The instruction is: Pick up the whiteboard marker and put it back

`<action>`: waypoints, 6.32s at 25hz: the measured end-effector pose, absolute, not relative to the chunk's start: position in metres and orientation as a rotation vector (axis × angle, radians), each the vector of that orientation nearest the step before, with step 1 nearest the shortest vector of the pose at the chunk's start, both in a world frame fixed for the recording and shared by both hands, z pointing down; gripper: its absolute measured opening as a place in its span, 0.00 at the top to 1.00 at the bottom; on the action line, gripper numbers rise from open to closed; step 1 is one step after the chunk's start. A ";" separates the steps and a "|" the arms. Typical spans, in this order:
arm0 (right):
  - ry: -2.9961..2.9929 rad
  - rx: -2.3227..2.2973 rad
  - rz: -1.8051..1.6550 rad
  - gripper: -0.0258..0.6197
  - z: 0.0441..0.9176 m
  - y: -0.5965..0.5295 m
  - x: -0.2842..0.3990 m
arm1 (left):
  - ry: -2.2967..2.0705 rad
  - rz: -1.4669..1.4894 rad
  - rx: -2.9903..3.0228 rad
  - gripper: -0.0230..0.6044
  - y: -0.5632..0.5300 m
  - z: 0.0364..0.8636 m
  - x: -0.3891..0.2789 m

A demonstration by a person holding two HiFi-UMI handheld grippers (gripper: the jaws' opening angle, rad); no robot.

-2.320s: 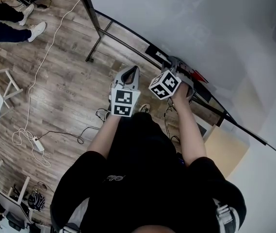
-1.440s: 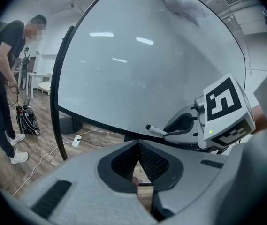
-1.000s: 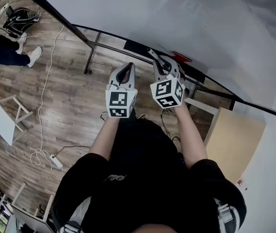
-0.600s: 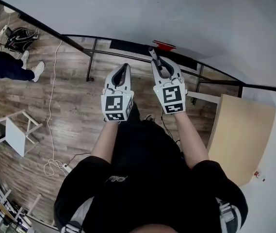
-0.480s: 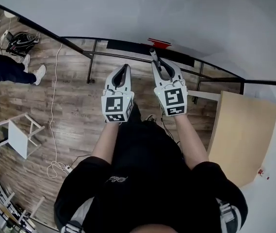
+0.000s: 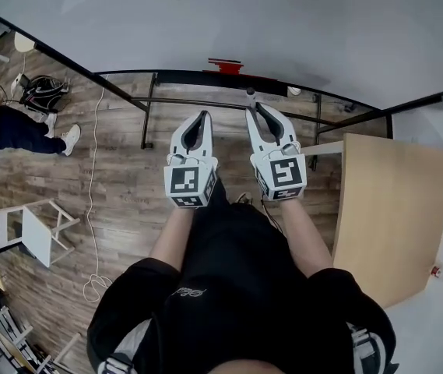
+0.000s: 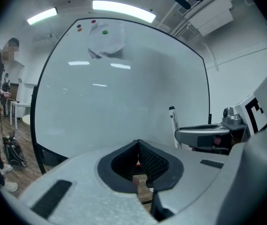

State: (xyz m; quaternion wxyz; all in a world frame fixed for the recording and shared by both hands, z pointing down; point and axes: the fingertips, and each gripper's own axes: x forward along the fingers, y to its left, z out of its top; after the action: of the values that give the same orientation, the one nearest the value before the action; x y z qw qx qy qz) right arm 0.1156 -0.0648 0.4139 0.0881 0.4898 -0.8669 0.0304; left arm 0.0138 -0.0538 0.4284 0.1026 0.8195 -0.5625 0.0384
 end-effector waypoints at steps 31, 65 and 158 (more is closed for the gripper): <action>-2.521 1.625 -0.034 0.88 0.368 0.013 0.159 | -1.552 0.091 2.592 0.96 0.015 0.363 0.054; -1.770 1.359 -0.179 0.88 0.459 -0.047 0.061 | -0.919 0.255 2.655 0.96 -0.071 0.463 -0.049; -1.536 0.500 -0.329 0.87 0.648 -0.202 0.135 | -1.296 0.435 2.236 0.96 -0.135 0.559 -0.050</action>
State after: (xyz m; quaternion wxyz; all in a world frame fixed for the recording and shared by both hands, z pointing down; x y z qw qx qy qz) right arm 0.1353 -0.2019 0.6483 0.6793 0.2225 -0.6838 -0.1464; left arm -0.0500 -0.1349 0.5594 0.2572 0.8245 -0.4779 0.1604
